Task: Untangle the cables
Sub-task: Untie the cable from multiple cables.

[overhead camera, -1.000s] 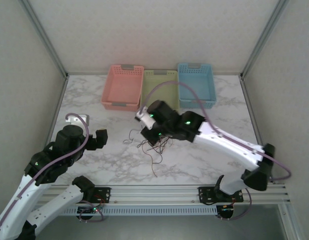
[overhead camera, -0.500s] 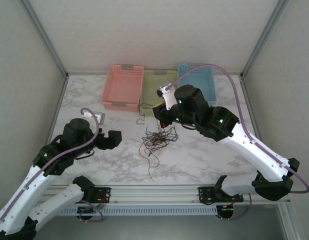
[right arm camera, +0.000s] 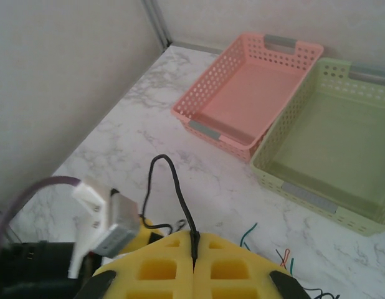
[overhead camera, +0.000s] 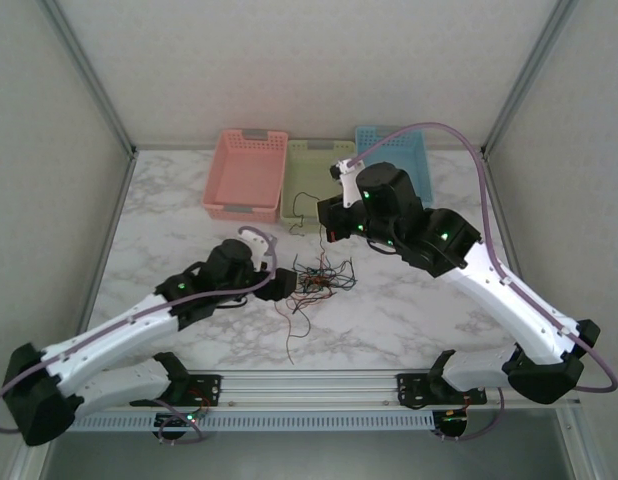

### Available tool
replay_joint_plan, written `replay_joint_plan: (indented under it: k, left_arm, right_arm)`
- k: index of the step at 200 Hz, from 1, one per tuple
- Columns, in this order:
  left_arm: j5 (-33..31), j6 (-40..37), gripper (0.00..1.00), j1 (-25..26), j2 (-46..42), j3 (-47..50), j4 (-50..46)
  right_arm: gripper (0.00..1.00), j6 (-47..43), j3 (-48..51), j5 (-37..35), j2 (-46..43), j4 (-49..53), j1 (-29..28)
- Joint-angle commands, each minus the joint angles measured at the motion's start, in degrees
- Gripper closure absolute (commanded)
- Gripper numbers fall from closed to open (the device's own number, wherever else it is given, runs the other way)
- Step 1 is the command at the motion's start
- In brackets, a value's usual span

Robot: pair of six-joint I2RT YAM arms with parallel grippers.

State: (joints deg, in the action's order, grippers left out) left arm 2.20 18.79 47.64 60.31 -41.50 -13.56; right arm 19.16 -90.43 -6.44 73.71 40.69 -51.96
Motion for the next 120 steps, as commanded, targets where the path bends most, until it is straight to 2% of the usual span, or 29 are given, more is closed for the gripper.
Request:
replay_joint_plan:
  k: [1, 19, 37, 74, 96, 120]
  left_arm:
    - [-2.6, -9.5, 0.14, 1.7, 5.8, -0.8, 10.0]
    - [2.7, -14.0, 0.13, 2.0, 7.4, -0.1, 12.4]
    - [4.8, -16.0, 0.13, 2.0, 7.4, 0.4, 13.4]
    - [5.5, -18.1, 0.15, 1.1, 13.7, -2.8, 10.2]
    - [8.9, -19.4, 0.24, 0.3, 20.0, -8.3, 3.7]
    - [9.0, -20.1, 0.26, 0.3, 21.5, -8.6, 3.5]
  right_arm:
    - [1.0, 2.5, 1.9, -1.0, -1.8, -1.9, 1.0]
    - [1.0, 2.7, 2.2, -1.2, -2.4, -1.5, 1.4]
    - [1.0, 2.8, 3.1, -2.1, -3.1, -1.1, 1.8]
    - [1.0, 3.1, 4.6, -2.5, -4.5, -1.1, 2.0]
    - [1.0, 3.1, 5.2, -3.2, -5.5, -1.3, 2.1]
    - [1.0, 2.6, 5.2, -4.0, -5.8, -0.5, 2.0]
